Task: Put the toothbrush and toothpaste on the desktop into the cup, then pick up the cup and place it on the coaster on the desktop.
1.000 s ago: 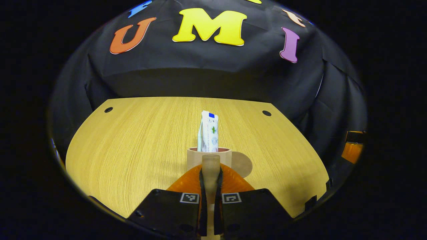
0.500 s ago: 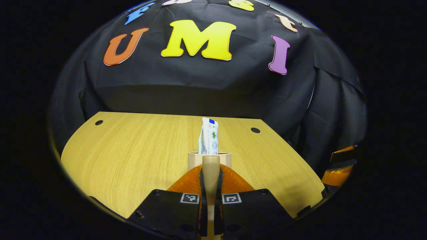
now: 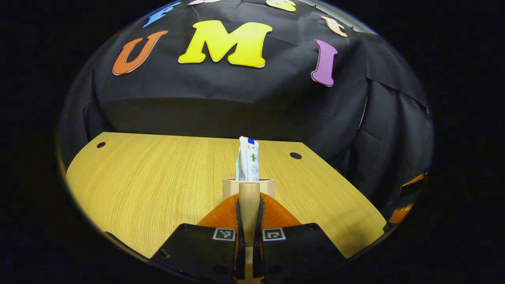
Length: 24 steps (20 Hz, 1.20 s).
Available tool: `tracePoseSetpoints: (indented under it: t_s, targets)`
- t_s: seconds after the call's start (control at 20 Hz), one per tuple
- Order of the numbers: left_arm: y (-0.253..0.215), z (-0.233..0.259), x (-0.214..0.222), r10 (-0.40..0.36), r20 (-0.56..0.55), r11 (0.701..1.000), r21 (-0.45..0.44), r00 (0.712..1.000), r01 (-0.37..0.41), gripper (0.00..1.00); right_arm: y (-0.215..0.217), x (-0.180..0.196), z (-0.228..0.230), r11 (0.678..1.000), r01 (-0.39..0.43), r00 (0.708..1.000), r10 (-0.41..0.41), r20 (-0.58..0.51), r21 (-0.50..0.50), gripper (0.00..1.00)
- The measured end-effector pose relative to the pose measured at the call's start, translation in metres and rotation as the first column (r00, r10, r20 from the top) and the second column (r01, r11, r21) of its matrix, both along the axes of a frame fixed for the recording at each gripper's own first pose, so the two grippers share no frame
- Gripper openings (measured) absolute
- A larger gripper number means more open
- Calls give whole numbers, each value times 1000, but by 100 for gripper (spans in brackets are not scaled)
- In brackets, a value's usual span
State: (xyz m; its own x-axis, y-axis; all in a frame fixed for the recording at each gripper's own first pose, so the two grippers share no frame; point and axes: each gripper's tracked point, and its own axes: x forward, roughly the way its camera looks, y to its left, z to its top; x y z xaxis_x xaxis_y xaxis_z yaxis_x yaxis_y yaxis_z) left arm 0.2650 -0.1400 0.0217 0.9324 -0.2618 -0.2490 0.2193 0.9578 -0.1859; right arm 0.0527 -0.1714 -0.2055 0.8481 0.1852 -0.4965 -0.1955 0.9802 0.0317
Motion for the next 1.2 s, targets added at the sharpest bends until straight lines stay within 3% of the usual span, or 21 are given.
tracePoseSetpoints:
  t_s: [0.25,0.55,0.65,0.75,0.8,0.85,0.9,0.95,1.0,1.1,1.2]
  targets:
    - [3,-21,-25,-14,-53,999,36,999,16,13,15,3,4,1000,-5,1000,5,4,0,94]
    - [-1,-33,-22,-29,-111,998,44,993,34,19,34,1,10,1000,-13,1000,13,5,-8,94]
    - [-7,-55,-31,-52,-218,998,27,975,59,26,40,1,14,1000,-9,1000,9,14,-7,94]
    - [-2,-62,-42,-34,-254,999,31,967,43,56,47,0,19,1000,0,1000,0,21,-2,94]
    - [3,-55,-45,-33,-238,999,31,971,41,44,51,0,22,1000,3,1000,-3,26,1,94]
    - [7,-47,-47,-34,-223,999,29,974,42,59,55,-1,25,1000,6,999,-6,32,2,94]
    - [11,-39,-51,-40,-207,999,21,978,45,51,60,-2,28,1000,7,999,-7,39,4,94]
    - [17,-27,-55,-38,-190,999,16,981,42,55,65,-3,31,1000,7,999,-8,45,9,94]
    - [26,-13,-60,-27,-163,999,16,986,30,67,72,-4,36,1000,9,999,-10,52,16,94]
    - [51,22,-70,10,-93,999,33,996,-7,80,85,-3,49,999,17,997,-19,74,36,94]
    - [78,58,-82,42,-19,998,49,999,-41,81,101,-2,66,998,19,994,-26,106,61,94]
